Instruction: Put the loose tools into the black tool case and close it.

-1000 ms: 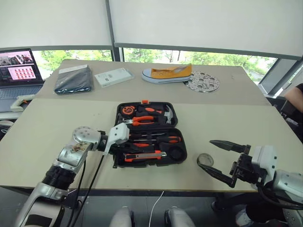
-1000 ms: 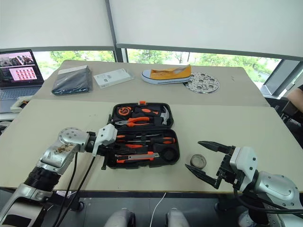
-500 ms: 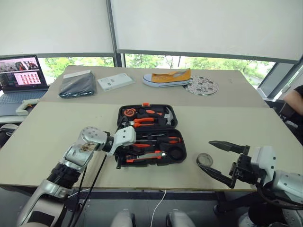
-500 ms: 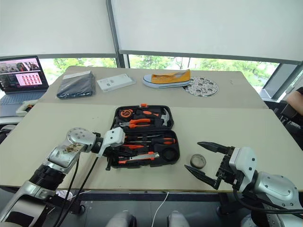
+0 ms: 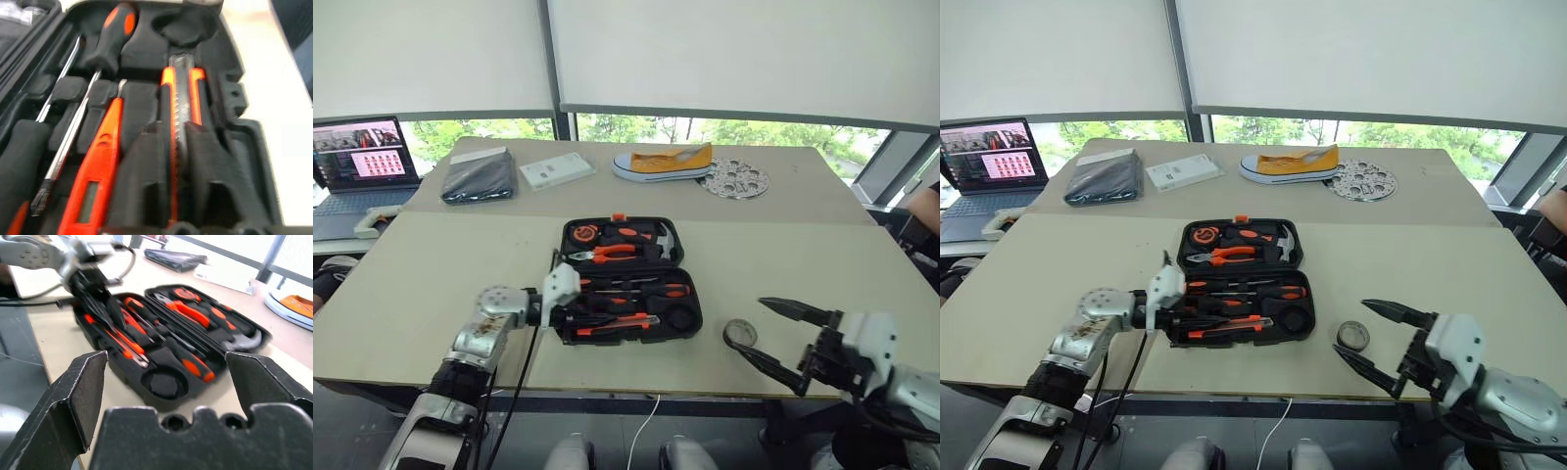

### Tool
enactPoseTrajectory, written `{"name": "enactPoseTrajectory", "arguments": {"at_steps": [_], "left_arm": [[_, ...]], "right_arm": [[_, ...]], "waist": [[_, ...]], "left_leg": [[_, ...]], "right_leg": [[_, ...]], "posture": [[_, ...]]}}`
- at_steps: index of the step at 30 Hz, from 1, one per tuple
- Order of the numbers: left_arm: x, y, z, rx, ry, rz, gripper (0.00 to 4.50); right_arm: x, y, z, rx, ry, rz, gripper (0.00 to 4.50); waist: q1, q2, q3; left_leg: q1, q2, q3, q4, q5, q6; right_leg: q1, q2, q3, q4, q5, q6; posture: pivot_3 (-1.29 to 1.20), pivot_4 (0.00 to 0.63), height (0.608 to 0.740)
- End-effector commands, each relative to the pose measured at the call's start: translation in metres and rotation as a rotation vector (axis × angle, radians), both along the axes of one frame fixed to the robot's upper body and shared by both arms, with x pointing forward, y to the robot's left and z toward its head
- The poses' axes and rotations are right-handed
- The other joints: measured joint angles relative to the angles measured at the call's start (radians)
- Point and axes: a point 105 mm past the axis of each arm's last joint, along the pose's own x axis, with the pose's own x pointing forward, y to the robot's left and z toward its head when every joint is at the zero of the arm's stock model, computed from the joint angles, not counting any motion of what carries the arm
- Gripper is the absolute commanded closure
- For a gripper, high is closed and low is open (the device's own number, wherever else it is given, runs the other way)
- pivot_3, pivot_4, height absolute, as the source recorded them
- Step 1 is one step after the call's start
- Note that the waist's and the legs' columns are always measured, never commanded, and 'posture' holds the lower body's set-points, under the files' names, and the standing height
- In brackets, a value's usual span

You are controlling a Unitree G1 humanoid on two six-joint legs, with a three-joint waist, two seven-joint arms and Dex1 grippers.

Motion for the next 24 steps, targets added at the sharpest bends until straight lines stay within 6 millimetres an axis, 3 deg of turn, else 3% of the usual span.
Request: {"name": "enactPoseTrajectory", "arguments": {"at_steps": [1,5,9,12,14,18,24], "left_arm": [[-0.011,0.013,0.035,-0.144,-0.146,-0.085,1.70],[-0.028,0.036,0.031,-0.093,-0.156,-0.147,0.21],[-0.041,0.056,0.031,-0.066,-0.156,-0.147,0.05],[-0.047,0.072,0.028,-0.059,-0.146,-0.111,0.05],[-0.048,0.075,0.027,-0.071,-0.131,-0.095,0.05],[-0.045,0.073,0.032,-0.140,-0.125,-0.054,0.05],[-0.045,0.059,0.036,-0.166,-0.127,-0.057,0.05]], "right_arm": [[-0.010,-0.032,-0.001,-0.046,-0.024,-0.102,0.00],[-0.027,-0.070,-0.020,-0.087,0.005,-0.236,0.00],[-0.045,-0.089,-0.039,-0.114,0.035,-0.309,0.00],[-0.055,-0.080,-0.050,-0.110,0.101,-0.257,0.00],[-0.051,-0.069,-0.045,-0.109,0.099,-0.202,0.00],[-0.026,-0.032,-0.027,-0.136,0.128,-0.047,0.00],[0.002,0.001,-0.028,-0.266,0.304,0.019,0.00]], "waist": [[-0.002,0.000,0.000],[-0.006,0.000,0.000],[-0.007,0.000,0.001],[-0.009,0.001,0.001],[-0.009,0.001,0.002],[-0.023,0.001,0.002],[-0.023,-0.003,0.004]], "left_leg": [[-0.003,0.000,0.000,0.000,0.000,0.000],[-0.006,-0.001,0.000,-0.001,-0.003,0.004],[-0.005,0.000,0.001,-0.004,-0.004,0.004],[-0.004,0.001,0.001,-0.004,-0.004,0.004],[-0.002,0.001,0.001,-0.004,-0.004,0.004],[-0.001,0.001,0.001,-0.003,-0.004,0.004],[-0.001,0.001,0.002,-0.003,-0.003,0.004]], "right_leg": [[-0.003,0.000,0.000,0.000,0.000,0.000],[-0.006,0.000,0.001,0.000,0.002,0.003],[-0.007,0.001,0.001,0.000,-0.003,0.005],[-0.007,0.001,0.001,0.001,-0.006,-0.001],[-0.007,0.000,0.001,0.001,-0.006,-0.002],[-0.006,-0.001,0.003,0.001,-0.003,-0.001],[-0.008,0.001,0.003,0.002,-0.001,-0.002]], "posture": [[0.00,0.150,0.740],[0.00,0.150,0.740],[0.00,0.150,0.740],[0.00,0.150,0.740],[0.00,0.150,0.740],[0.00,0.150,0.740],[0.00,0.150,0.740]]}}
